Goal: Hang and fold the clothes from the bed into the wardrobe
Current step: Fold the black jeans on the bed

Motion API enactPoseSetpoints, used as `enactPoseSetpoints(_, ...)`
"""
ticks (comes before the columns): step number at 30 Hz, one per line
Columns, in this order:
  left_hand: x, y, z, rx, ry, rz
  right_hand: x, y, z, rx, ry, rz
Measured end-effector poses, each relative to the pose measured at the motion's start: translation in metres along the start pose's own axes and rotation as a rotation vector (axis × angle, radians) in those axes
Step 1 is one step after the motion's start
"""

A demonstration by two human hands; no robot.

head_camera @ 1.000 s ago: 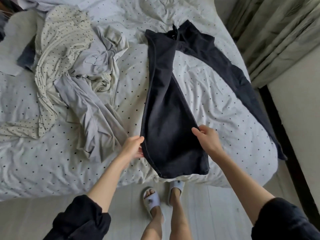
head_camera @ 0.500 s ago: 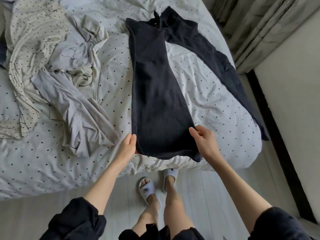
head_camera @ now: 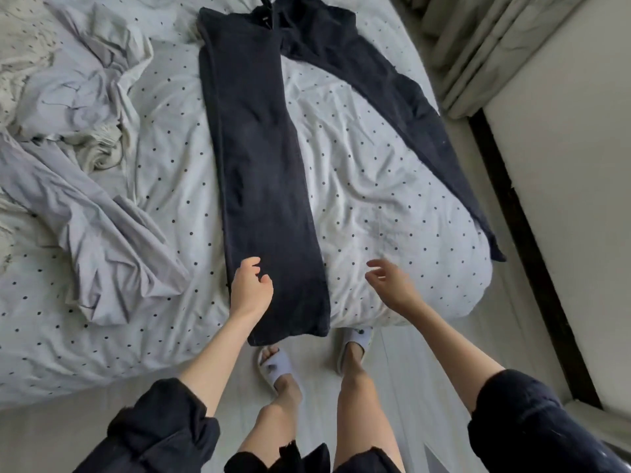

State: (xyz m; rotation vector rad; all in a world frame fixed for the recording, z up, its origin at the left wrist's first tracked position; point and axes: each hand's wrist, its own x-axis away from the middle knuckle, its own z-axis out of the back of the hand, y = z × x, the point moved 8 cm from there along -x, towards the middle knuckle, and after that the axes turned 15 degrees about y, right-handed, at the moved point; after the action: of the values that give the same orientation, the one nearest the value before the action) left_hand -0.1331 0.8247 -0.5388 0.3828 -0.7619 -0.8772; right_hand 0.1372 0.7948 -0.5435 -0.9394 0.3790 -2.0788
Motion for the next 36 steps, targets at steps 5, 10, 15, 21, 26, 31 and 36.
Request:
enactPoseSetpoints(5, 0.018, 0.083, -0.072, -0.099, -0.125, -0.232, -0.066, 0.033, 0.09, 0.06, 0.235, 0.006)
enactPoseSetpoints(10, 0.047, 0.154, -0.185, -0.488, -0.301, -0.616, -0.145, 0.084, 0.156, 0.28, 0.351, 0.038)
enactPoseSetpoints(15, 0.045, 0.18, -0.272, -0.808, -0.384, -0.753, -0.197, 0.125, 0.167, 0.476, 0.279, 0.052)
enactPoseSetpoints(21, 0.043, 0.173, -0.292, -0.973, -0.435, -0.676, -0.211, 0.135, 0.167, 0.607, 0.238, 0.22)
enactPoseSetpoints(26, 0.058, 0.195, -0.287, -0.738, -0.361, -0.581, -0.188, 0.125, 0.191, 0.453, 0.407, 0.327)
enactPoseSetpoints(31, 0.101, 0.243, -0.289, -0.15, -0.357, -0.38, -0.136, 0.094, 0.205, 0.49, 0.481, 0.454)
enactPoseSetpoints(36, 0.084, 0.255, -0.289, 0.324, -0.247, 0.156, -0.095, 0.07, 0.195, 0.352, 0.468, 0.537)
